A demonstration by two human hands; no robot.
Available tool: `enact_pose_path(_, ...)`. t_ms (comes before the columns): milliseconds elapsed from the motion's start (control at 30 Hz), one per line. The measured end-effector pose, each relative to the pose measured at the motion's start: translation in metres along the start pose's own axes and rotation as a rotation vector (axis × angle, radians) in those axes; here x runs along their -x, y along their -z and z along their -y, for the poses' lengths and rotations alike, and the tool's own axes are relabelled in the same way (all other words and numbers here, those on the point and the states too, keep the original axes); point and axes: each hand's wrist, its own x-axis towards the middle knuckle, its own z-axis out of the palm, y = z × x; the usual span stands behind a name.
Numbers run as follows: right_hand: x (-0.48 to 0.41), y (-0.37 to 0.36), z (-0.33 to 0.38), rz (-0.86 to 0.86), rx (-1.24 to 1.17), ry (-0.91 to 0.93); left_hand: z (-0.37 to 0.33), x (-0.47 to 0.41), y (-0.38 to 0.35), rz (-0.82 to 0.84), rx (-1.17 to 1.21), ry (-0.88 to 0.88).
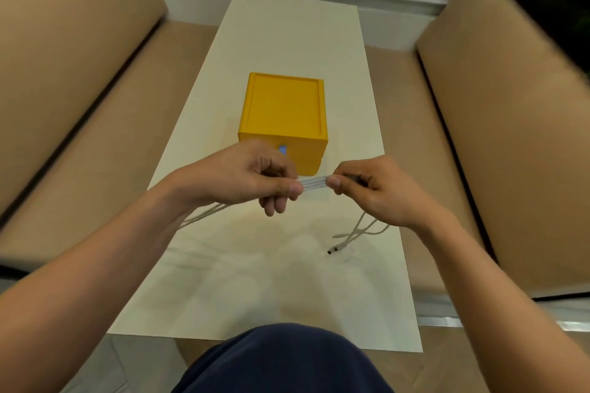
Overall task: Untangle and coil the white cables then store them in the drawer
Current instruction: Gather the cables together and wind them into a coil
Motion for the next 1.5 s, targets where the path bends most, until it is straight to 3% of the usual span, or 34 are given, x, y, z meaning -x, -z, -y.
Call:
enact_pose_path(333,0.0,0.006,0.01,0.114,0.052,-0.069,-0.003,-0.011,0.008,0.02,-0.102,0.039)
enact_pose_path(467,-0.003,-0.003,0.024,0.095,0.129,0.043,-0.002,-0.013,0.005,-0.002,-0.099,0.013)
enact_pose_path(733,-0.005,-0.02,0.023,-0.053,0.041,-0.013,0.003,-0.013,0.0,-0.124,-0.152,0.083)
enact_pose_path(833,-0.004,-0.018,0.02,-0.034,0.021,-0.023,0.009,-0.01,-0.003,-0.117,-0.081,0.109)
enact_pose_path(967,-0.002,-0.014,0.019,-0.022,0.01,-0.044,0.013,-0.001,0.007,0.018,0.053,0.126)
enact_pose_path(1067,0.0,-0.008,0.021,-0.016,-0.005,-0.045,0.014,-0.001,0.006,-0.024,0.044,0.166)
enact_pose_path(1367,0.001,0.01,0.028,-0.052,-0.016,-0.075,0.0,0.005,0.012,-0.062,0.109,-0.029)
enact_pose_path(1500,0.01,0.022,0.037,0.043,-0.1,-0.013,0.005,0.002,0.02,-0.082,-0.068,0.021)
